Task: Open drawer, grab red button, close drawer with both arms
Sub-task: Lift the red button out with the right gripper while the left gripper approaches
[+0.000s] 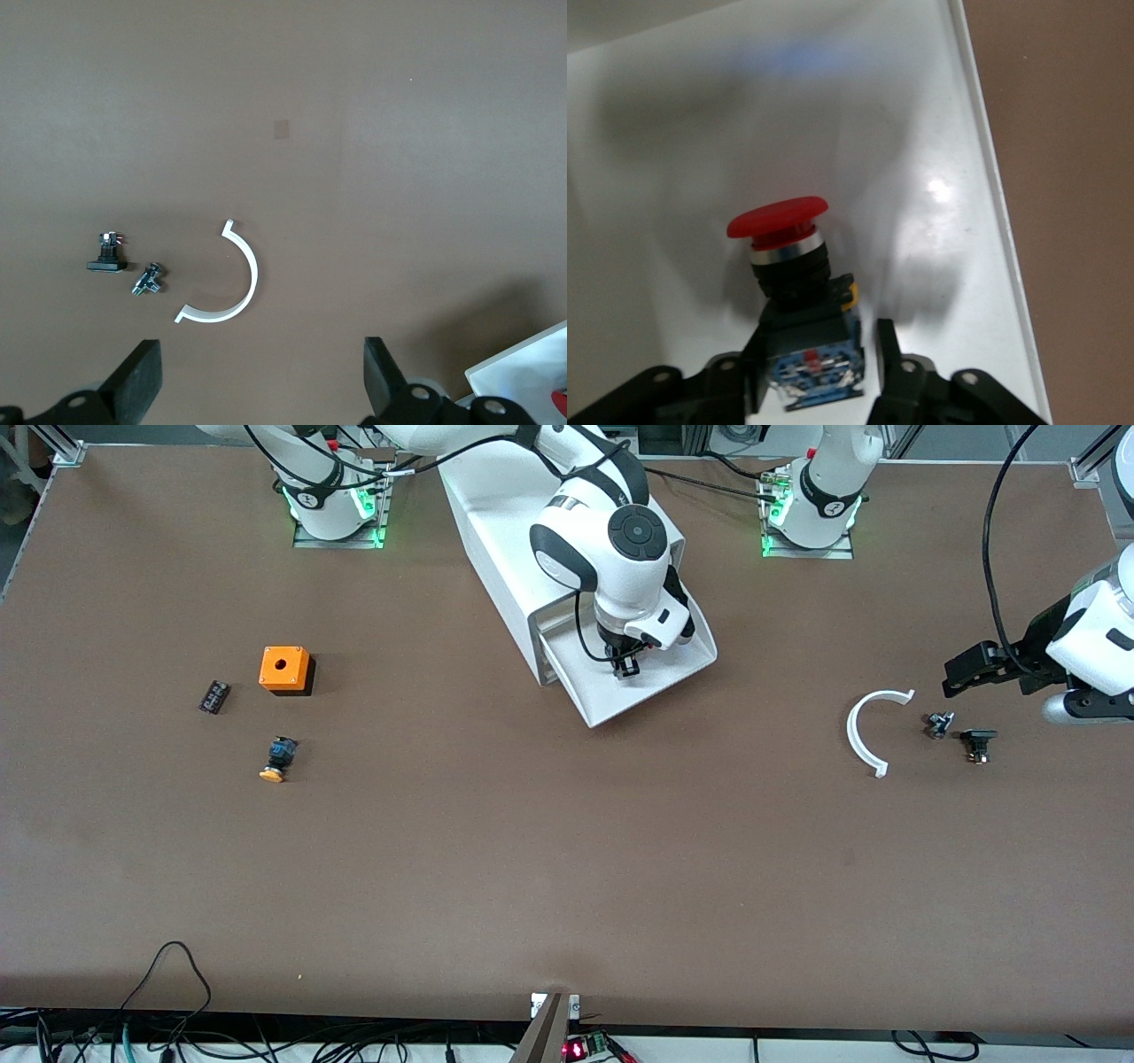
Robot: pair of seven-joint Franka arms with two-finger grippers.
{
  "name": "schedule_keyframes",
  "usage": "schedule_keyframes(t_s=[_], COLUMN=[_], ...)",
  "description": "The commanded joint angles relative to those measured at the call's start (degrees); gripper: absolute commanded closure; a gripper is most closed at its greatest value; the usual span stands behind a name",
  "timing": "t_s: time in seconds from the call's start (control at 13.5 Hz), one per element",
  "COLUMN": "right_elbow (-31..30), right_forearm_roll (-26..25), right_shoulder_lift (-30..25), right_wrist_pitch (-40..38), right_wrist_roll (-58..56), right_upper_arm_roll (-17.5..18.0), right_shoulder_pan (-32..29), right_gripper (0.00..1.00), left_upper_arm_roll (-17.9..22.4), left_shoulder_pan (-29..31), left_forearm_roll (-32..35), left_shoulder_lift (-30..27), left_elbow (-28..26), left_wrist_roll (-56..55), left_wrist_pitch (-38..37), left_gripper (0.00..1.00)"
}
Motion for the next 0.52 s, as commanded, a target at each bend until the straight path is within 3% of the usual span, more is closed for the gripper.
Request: schedule_keyframes(t_s=[0.0,0.22,0.44], right_elbow=[2.3,2.3,3.5], right_forearm_roll=[-1.3,-1.4,-1.5], right_shoulder_lift=[1.0,0.7,0.2], right_wrist_pitch=[-0.5,-0.5,-1.0], right_wrist_roll=[0.0,0.2,2.4], right_upper_arm_roll=[0.4,0.3,0.2], right_shoulder_pan=[0.3,1.1,1.4], right_gripper=[0.69,0.82,0.84], left_upper_arm_roll=[0.2,0.2,0.4], left_shoulder_pan=[-0.4,-0.3,-0.2], left_forearm_roll=[0.8,0.7,-0.6], left_shoulder_lift=[1.0,1.1,1.6], left_elbow=[1.2,0.9,0.8], left_wrist_roll=[0.6,1.7,1.7], left_wrist_pitch=[-0.3,-0.4,-0.4], left_gripper=[0.00,0.00,0.00])
